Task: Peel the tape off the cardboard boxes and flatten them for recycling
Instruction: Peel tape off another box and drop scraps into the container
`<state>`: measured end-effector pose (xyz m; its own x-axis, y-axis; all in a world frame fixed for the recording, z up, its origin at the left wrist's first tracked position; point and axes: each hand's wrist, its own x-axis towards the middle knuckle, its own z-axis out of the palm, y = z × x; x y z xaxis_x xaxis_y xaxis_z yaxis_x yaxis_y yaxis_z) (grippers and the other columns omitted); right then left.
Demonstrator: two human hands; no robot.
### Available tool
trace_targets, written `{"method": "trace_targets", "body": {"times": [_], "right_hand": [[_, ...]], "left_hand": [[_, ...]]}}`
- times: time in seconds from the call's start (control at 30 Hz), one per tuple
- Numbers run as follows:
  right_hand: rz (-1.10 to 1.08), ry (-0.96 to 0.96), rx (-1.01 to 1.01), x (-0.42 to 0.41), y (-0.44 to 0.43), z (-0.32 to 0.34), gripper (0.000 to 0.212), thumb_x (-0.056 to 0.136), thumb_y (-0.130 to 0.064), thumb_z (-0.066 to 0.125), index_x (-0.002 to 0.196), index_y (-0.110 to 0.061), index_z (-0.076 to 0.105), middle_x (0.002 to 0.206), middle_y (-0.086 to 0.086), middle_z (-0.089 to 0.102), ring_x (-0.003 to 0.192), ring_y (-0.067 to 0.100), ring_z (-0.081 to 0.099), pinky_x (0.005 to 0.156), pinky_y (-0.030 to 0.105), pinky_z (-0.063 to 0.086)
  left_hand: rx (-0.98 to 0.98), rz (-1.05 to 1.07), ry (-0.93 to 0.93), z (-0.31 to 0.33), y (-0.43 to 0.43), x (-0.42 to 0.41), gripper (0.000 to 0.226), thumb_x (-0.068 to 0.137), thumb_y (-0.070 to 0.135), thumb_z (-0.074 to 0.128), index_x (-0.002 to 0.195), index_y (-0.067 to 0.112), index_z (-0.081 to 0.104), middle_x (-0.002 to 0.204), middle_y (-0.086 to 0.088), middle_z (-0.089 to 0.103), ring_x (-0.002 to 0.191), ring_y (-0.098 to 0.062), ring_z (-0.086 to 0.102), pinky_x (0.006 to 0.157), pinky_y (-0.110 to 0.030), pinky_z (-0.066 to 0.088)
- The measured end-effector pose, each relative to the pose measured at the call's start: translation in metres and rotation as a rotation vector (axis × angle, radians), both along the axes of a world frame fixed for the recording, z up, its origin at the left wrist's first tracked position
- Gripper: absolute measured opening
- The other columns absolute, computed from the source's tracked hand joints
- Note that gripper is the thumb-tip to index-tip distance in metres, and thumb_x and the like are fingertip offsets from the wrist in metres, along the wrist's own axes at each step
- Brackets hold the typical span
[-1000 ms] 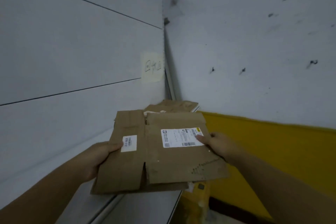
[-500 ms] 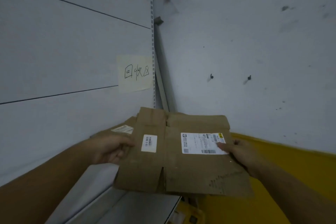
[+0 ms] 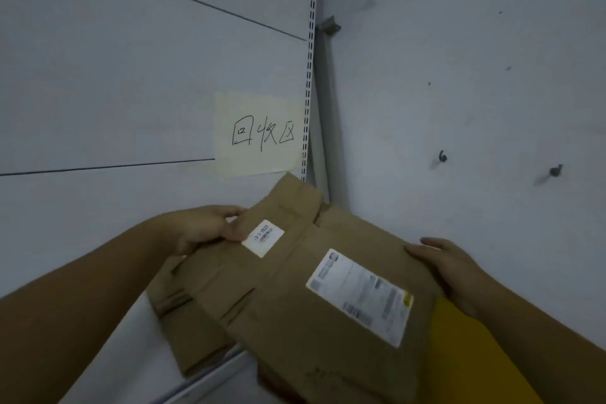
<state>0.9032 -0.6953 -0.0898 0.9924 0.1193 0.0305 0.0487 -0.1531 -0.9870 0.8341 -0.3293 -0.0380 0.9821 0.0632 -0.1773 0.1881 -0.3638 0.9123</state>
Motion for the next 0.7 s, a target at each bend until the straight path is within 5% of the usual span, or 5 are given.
{"method": "trace_targets", "body": {"times": [0.13,0.27,0.43,0.53,0.7], "right_hand": [[0.232,0.003,-0.258,0.058,-0.003,0.022,0.039,0.079,-0.032,0.070,0.114,-0.015,0.065,0.099,0.009,0.073,0.087,0.027,0.071,0.082,0.042,0.056],[0.382,-0.016,-0.486,0.107,0.002,0.035,0.027,0.084,-0.034,0.065,0.105,-0.016,0.069,0.094,0.005,0.074,0.083,0.023,0.072,0.076,0.038,0.057],[0.486,-0.163,-0.678,0.164,0.015,0.014,0.028,0.091,-0.026,0.059,0.118,-0.031,0.052,0.111,-0.009,0.063,0.102,0.013,0.062,0.091,0.033,0.051],[0.510,-0.218,-0.639,0.205,0.017,0.007,0.029,0.093,-0.021,0.056,0.117,-0.034,0.046,0.108,-0.012,0.059,0.096,0.006,0.058,0.081,0.023,0.049],[0.589,-0.231,-0.541,0.278,0.025,0.000,0.042,0.091,-0.017,0.059,0.131,-0.018,0.047,0.122,0.002,0.054,0.109,0.022,0.056,0.093,0.037,0.046]], "left_hand": [[0.014,0.005,-0.019,0.006,-0.003,0.072,0.053,0.084,0.003,0.065,0.127,0.031,0.051,0.112,-0.008,0.064,0.097,-0.028,0.063,0.074,-0.035,0.054],[0.077,0.024,-0.111,0.025,-0.009,0.140,0.045,0.081,0.006,0.069,0.119,0.030,0.060,0.112,-0.011,0.065,0.100,-0.031,0.063,0.084,-0.040,0.053],[0.432,0.045,-0.160,0.027,-0.022,0.196,0.043,0.081,0.024,0.072,0.122,0.028,0.059,0.114,-0.002,0.058,0.101,-0.022,0.058,0.092,-0.035,0.046],[0.681,0.118,-0.217,0.022,-0.030,0.214,0.051,0.085,0.037,0.067,0.132,0.024,0.050,0.112,-0.001,0.056,0.098,-0.019,0.054,0.093,-0.031,0.042],[1.117,0.518,-0.331,0.009,-0.045,0.206,0.036,0.092,0.039,0.053,0.125,0.026,0.054,0.121,0.004,0.062,0.109,-0.020,0.054,0.103,-0.042,0.037]]}}
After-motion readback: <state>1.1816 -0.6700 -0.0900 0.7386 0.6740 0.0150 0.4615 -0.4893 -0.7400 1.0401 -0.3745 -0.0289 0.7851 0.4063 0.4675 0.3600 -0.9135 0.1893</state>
